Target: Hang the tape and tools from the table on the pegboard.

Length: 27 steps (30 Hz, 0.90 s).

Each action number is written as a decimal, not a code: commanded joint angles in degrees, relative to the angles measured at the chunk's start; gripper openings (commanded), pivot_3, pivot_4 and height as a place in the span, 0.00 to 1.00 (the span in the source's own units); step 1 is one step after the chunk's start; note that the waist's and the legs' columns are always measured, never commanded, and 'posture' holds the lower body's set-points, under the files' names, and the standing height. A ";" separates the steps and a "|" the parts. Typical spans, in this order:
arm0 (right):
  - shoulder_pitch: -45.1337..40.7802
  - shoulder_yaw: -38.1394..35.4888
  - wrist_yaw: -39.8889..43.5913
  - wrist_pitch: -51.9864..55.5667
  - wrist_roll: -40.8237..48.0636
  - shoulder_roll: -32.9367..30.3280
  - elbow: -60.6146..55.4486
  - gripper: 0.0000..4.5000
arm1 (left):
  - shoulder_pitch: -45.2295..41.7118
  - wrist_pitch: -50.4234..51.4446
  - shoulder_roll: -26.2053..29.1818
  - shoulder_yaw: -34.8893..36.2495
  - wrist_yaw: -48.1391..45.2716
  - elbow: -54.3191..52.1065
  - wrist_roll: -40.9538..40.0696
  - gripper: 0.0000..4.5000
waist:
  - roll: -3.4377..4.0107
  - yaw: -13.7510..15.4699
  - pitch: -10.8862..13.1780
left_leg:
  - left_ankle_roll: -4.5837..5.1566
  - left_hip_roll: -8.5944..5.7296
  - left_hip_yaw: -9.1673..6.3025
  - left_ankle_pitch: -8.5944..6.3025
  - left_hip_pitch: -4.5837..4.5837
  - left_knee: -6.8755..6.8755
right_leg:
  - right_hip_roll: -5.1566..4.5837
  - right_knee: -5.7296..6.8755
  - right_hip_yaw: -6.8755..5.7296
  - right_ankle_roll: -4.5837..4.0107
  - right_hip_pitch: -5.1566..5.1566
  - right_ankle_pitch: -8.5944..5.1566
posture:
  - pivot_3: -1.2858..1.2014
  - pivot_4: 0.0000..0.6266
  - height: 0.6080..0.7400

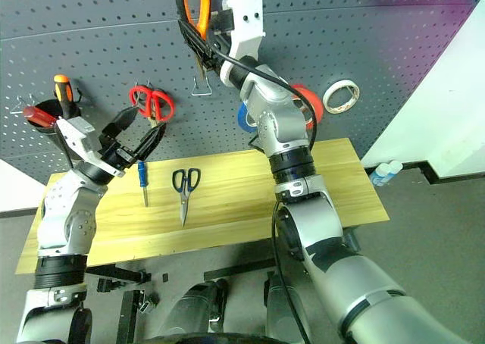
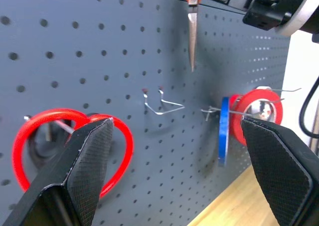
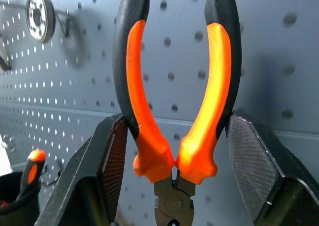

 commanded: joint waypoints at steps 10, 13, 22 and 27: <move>-6.94 -0.89 -1.32 -14.21 -2.64 1.65 16.67 0.59 | -1.31 -0.52 1.71 1.27 2.66 3.70 3.70 0.95 | -0.02 0.00 -0.46 | -0.14 0.30 0.06 0.09 0.04 0.03 | 0.28 0.00 0.07 -0.15 0.00 0.20 | 0.50 0.11 1.00; -7.59 -1.11 -1.46 -16.16 -3.03 1.85 19.79 0.59 | -1.20 -0.47 1.46 1.10 2.60 3.35 3.70 0.95 | -0.01 -0.05 -0.46 | -0.16 0.38 0.17 0.10 0.06 0.02 | 0.33 0.00 0.12 -0.21 -0.02 0.24 | 0.50 0.11 1.00; -8.80 -2.33 -1.52 -19.71 -3.40 2.50 25.58 0.59 | 0.07 0.20 1.45 0.36 2.00 2.32 3.82 0.95 | -0.02 -0.02 -0.47 | -0.19 0.52 0.34 0.11 0.09 0.02 | 0.46 0.00 0.28 -0.27 -0.07 0.33 | 0.51 0.11 1.00; -8.85 -2.53 -0.97 -20.40 -3.43 3.04 24.98 0.59 | 1.11 0.66 1.29 -0.17 1.70 1.35 4.03 0.95 | -0.02 0.02 -0.47 | -0.19 0.64 0.49 0.11 0.13 0.00 | 0.60 0.00 0.48 -0.30 -0.12 0.39 | 0.51 0.12 1.00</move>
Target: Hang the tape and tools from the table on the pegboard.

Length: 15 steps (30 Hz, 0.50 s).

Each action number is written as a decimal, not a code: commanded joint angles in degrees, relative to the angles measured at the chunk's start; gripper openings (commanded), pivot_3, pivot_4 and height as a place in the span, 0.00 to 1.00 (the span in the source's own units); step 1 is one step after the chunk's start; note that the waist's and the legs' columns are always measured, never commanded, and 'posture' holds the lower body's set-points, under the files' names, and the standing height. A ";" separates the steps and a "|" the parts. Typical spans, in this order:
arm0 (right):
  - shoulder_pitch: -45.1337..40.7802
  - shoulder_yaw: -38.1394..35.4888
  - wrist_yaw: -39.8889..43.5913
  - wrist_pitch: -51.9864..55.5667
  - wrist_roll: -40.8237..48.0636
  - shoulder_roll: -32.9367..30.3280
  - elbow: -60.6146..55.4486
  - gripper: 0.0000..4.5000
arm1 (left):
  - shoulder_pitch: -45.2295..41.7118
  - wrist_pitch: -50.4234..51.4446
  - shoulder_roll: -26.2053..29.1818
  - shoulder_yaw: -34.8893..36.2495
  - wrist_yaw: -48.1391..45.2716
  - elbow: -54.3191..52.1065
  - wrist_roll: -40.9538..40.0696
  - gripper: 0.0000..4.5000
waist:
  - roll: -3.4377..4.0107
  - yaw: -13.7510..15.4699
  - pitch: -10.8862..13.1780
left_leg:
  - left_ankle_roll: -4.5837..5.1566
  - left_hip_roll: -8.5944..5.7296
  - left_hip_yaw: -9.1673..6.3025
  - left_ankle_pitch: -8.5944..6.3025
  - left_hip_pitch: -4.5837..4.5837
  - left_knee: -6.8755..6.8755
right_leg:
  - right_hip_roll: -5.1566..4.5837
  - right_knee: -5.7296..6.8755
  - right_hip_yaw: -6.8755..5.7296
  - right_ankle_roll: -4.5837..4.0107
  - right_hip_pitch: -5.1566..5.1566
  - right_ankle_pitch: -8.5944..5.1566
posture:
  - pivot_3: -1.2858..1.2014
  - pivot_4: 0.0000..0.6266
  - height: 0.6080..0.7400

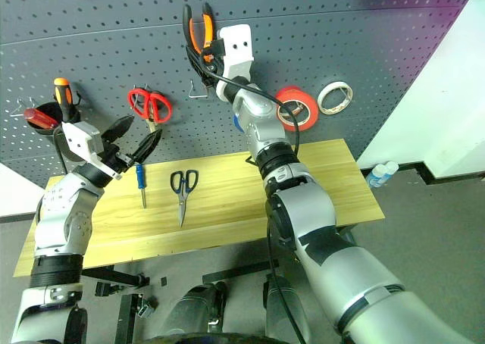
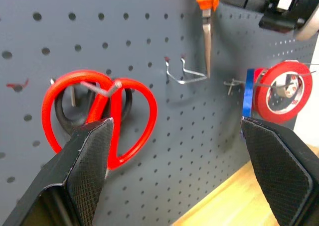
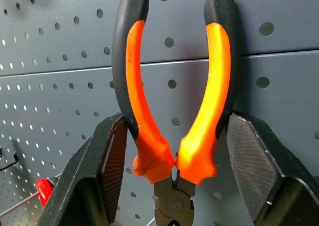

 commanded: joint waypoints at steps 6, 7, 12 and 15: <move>-3.03 -0.31 1.09 -2.02 0.65 1.69 -4.70 0.59 | 1.24 0.39 0.38 -0.23 -0.59 -3.73 -0.12 0.95 | 0.00 0.01 0.00 | -0.03 0.16 0.11 0.01 0.04 0.02 | 0.19 0.00 0.16 -0.10 -0.02 0.13 | 0.51 0.14 1.00; -2.84 -0.25 1.11 -1.94 0.69 1.90 -5.31 0.59 | 1.53 0.57 0.45 -0.19 -0.63 -4.10 -0.24 0.95 | 0.01 0.00 0.00 | -0.03 0.19 0.13 0.02 0.04 0.02 | 0.21 -0.01 0.17 -0.12 -0.03 0.15 | 0.51 0.15 1.00; -2.24 -0.14 0.78 -1.41 0.60 2.64 -7.37 0.59 | 2.59 1.76 1.00 -0.07 -0.98 -5.43 -0.64 0.95 | 0.01 0.08 0.01 | -0.04 0.23 0.15 0.02 0.04 0.01 | 0.25 -0.01 0.21 -0.16 -0.06 0.17 | 0.51 0.18 1.00; -2.05 -0.14 0.69 -1.09 0.58 2.80 -8.02 0.59 | 3.22 2.21 1.22 -0.04 -1.08 -5.84 -0.60 0.95 | 0.02 0.08 0.01 | -0.03 0.23 0.16 0.02 0.04 0.02 | 0.25 -0.01 0.22 -0.16 -0.06 0.18 | 0.51 0.19 1.00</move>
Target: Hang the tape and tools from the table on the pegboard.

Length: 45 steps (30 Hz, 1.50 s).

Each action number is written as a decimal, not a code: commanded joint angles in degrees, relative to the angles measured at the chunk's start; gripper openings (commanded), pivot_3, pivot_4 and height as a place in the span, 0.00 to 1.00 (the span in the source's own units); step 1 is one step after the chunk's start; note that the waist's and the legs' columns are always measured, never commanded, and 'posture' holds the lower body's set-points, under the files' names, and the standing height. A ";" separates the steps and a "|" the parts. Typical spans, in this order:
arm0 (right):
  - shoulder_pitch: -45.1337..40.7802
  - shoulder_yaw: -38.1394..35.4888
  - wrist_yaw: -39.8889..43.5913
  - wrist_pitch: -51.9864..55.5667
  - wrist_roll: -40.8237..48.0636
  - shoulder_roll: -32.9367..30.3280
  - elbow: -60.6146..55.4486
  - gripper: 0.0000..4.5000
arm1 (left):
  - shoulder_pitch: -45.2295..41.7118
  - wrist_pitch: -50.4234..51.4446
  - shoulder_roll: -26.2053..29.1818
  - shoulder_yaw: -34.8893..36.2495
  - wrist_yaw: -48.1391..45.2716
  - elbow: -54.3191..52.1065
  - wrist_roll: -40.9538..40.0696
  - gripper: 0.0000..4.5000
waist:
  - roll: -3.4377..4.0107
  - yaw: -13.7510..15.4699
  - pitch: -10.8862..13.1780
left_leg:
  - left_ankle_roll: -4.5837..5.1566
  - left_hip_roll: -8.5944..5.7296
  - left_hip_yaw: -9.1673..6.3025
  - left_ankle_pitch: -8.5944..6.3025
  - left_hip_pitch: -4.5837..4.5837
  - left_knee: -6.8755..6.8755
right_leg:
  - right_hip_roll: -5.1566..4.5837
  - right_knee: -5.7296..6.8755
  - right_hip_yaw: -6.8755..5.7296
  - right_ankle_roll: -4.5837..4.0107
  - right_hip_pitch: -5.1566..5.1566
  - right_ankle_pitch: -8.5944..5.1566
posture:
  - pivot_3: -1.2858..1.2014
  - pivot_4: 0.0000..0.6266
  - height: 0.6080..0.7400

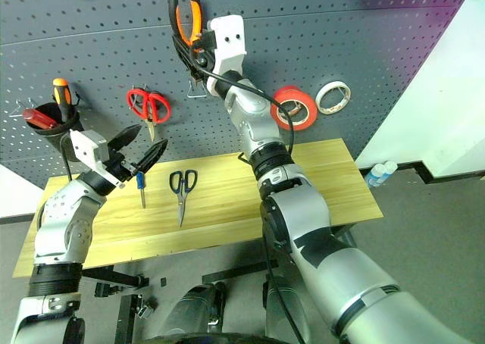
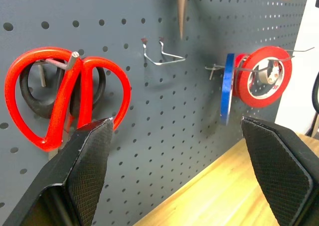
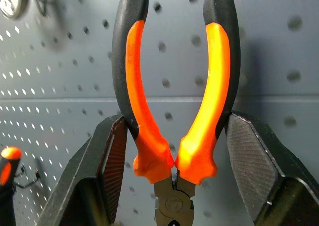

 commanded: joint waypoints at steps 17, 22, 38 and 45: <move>0.80 0.29 -0.70 0.51 0.50 1.32 -6.60 0.59 | 4.07 4.08 1.35 1.43 -0.24 -7.99 -1.83 0.95 | 0.12 0.04 0.18 | 0.01 0.03 0.01 -0.01 0.00 -0.05 | 0.00 -0.03 0.08 -0.01 -0.01 0.00 | 0.50 0.29 1.00; 0.69 0.03 -1.03 0.30 0.30 0.79 -5.76 0.59 | 4.02 5.14 1.47 1.50 -0.52 -8.73 -2.71 0.95 | 0.23 0.01 0.28 | 0.02 0.04 0.01 -0.01 0.00 -0.08 | 0.00 -0.07 0.08 -0.01 -0.01 -0.01 | 0.50 0.30 1.00; -0.26 -0.41 -2.98 -2.36 -0.56 0.67 -1.27 0.59 | 5.22 5.91 2.45 3.00 -0.19 -10.42 -3.43 0.95 | 0.28 0.07 0.49 | 0.03 0.05 0.01 -0.02 0.00 -0.16 | -0.01 -0.16 0.08 -0.02 -0.01 -0.01 | 0.51 0.32 1.00; -0.35 -0.61 -3.55 -2.93 -0.18 1.12 -1.27 0.59 | 6.48 6.69 2.69 3.11 0.02 -12.01 -3.61 0.95 | 0.28 0.08 0.74 | 0.04 0.06 0.00 -0.02 0.00 -0.24 | 0.00 -0.21 0.09 -0.03 -0.02 -0.02 | 0.52 0.33 1.00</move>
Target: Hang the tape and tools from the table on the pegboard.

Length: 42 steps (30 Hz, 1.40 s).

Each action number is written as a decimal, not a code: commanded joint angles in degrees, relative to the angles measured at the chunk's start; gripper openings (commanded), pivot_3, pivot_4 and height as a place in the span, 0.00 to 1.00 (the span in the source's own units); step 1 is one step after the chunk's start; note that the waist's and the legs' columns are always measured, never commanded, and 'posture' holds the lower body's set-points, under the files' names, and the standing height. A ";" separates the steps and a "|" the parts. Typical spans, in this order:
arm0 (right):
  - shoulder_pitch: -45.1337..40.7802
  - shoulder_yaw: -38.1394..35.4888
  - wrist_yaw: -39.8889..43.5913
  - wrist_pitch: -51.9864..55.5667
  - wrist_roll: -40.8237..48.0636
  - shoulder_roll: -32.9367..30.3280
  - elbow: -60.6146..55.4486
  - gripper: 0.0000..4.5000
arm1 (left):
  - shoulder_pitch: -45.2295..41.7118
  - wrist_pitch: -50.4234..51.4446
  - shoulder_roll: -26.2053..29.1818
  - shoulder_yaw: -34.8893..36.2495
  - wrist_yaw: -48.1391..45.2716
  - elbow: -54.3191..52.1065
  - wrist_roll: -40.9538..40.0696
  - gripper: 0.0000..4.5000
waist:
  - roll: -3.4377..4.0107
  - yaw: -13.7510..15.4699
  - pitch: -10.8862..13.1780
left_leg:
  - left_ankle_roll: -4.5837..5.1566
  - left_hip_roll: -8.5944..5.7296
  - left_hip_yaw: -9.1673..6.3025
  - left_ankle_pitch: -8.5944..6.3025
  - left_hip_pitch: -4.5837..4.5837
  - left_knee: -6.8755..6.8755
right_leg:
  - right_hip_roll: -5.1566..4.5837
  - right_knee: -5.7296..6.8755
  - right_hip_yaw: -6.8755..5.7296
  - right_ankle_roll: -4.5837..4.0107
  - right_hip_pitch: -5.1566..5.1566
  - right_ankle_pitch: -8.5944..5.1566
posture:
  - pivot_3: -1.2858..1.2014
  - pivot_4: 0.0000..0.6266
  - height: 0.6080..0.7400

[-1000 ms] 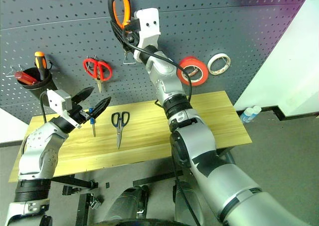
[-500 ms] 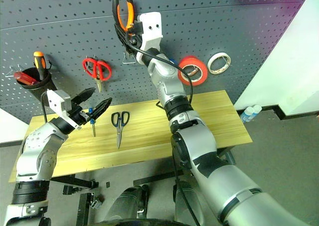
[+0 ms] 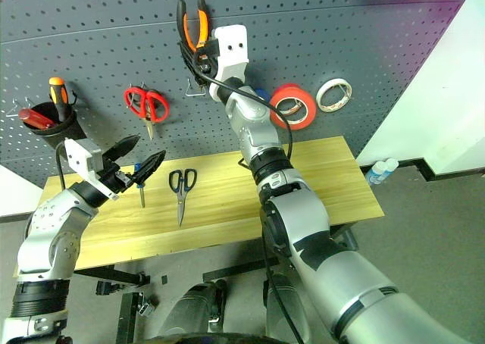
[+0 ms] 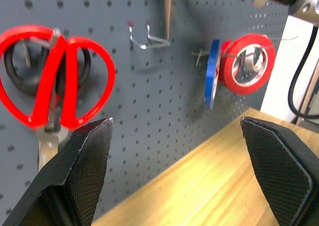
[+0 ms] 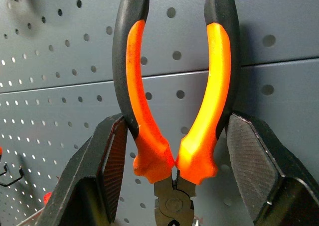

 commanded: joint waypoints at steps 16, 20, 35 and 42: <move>-2.44 0.20 -2.68 -5.43 -1.39 0.53 1.20 0.59 | 1.60 1.35 1.78 2.14 0.59 -5.56 -1.51 0.95 | 0.00 0.06 0.06 | 0.00 0.03 0.00 0.00 0.00 -0.68 | -0.01 -0.60 0.00 0.00 -0.04 0.00 | 0.52 0.34 1.00; -1.70 0.48 -2.73 -5.73 -2.25 0.68 2.20 0.59 | 1.32 1.43 1.89 2.09 0.71 -5.38 -1.52 0.95 | 0.01 0.04 0.07 | 0.00 0.04 0.00 0.00 0.00 -0.73 | 0.00 -0.64 0.00 0.00 -0.05 0.00 | 0.52 0.34 1.00; 2.63 3.57 1.53 -4.46 -4.43 1.25 -1.64 0.88 | -0.06 1.09 1.06 1.01 0.65 -3.95 -0.94 0.95 | 0.01 0.00 0.21 | 0.00 0.04 0.01 0.00 -0.01 -0.76 | 0.00 -0.69 0.00 0.00 -0.05 0.00 | 0.51 0.33 1.00; 3.24 3.91 0.89 -4.54 -4.64 0.87 -4.51 0.99 | -0.88 0.83 0.85 0.66 0.43 -2.94 -0.62 0.95 | 0.02 0.02 0.22 | -0.01 0.04 0.00 0.00 0.00 -0.76 | 0.01 -0.70 0.00 0.00 -0.05 0.00 | 0.51 0.32 1.00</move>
